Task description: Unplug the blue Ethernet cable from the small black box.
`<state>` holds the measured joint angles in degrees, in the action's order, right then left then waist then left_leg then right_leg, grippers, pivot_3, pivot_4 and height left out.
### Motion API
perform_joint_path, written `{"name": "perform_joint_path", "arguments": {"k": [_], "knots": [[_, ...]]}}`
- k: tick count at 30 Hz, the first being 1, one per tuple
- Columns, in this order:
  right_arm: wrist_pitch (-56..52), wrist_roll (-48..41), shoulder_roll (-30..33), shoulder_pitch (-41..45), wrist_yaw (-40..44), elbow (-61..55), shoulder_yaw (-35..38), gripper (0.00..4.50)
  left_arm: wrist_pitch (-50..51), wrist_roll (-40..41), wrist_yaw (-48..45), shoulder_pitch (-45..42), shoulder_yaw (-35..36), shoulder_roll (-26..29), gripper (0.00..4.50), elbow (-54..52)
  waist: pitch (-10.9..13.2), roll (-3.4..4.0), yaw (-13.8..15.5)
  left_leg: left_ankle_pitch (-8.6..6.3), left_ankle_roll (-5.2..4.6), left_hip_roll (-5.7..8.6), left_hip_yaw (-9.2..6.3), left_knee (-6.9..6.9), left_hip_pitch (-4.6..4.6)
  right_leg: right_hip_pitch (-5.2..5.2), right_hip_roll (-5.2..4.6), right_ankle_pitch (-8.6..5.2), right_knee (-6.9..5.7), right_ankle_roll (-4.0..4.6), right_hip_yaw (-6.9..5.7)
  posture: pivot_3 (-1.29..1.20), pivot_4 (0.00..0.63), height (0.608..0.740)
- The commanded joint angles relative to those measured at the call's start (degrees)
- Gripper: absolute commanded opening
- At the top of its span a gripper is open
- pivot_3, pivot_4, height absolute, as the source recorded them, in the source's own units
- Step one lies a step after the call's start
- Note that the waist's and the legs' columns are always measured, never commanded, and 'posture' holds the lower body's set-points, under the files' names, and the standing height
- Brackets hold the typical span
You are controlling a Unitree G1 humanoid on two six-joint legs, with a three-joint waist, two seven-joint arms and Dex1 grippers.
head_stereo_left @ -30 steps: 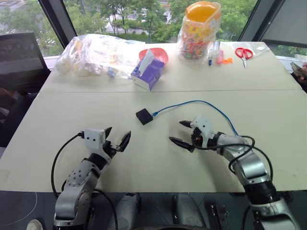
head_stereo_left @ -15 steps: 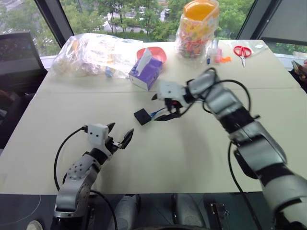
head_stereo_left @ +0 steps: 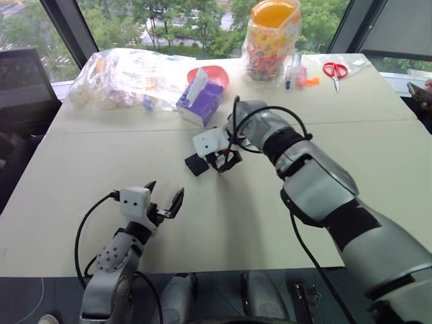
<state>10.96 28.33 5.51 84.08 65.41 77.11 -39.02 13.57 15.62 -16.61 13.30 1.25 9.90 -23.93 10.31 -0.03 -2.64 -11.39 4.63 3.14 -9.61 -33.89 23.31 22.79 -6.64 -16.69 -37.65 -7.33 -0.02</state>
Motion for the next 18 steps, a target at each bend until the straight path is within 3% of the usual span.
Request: {"name": "perform_joint_path", "arguments": {"k": [1,4,11,15,18], "knots": [[0.2,3.5,-2.0,0.9,-2.5,0.9,-0.9,4.40,-2.0,-0.5,0.6,0.7,0.3,-0.1,4.50,-2.5,0.0,0.00,0.0,0.00,0.00,0.00,-0.01,-0.01,-0.02,-0.01,0.01,0.00,-0.03,0.00,0.00,0.00,0.150,0.740],[-0.6,5.3,-3.5,0.7,-3.1,1.5,-0.8,3.59,-2.7,-0.8,0.7,1.4,0.4,0.0,4.50,-2.6,0.0,0.00,-0.2,0.02,0.04,0.00,0.01,-0.01,-0.10,-0.04,0.01,0.00,-0.08,0.02,0.05,0.00,0.150,0.740],[-1.4,8.3,-4.5,-0.5,-3.8,2.2,-0.5,0.17,-1.0,2.6,-1.5,3.2,3.3,2.6,4.50,-5.2,0.0,0.00,-0.3,0.06,0.07,-0.03,0.00,-0.03,-0.28,-0.02,0.07,-0.08,-0.42,0.22,0.12,0.00,0.150,0.740],[-1.5,8.8,-4.3,-0.8,-4.2,2.3,0.1,0.08,3.3,8.5,-5.6,4.0,7.3,7.6,4.50,-7.6,0.0,0.00,-0.2,0.06,0.08,-0.05,0.00,-0.03,-0.29,-0.02,0.08,-0.11,-0.44,0.27,0.14,0.00,0.150,0.740],[0.3,7.2,-2.8,-1.2,-8.0,1.5,2.6,0.08,5.6,11.5,-6.2,-0.4,11.6,11.1,4.50,-6.2,0.0,0.00,-0.2,0.07,0.09,-0.05,-0.03,-0.03,-0.34,-0.06,0.11,-0.11,-0.44,0.29,0.14,0.00,0.150,0.740]]}}
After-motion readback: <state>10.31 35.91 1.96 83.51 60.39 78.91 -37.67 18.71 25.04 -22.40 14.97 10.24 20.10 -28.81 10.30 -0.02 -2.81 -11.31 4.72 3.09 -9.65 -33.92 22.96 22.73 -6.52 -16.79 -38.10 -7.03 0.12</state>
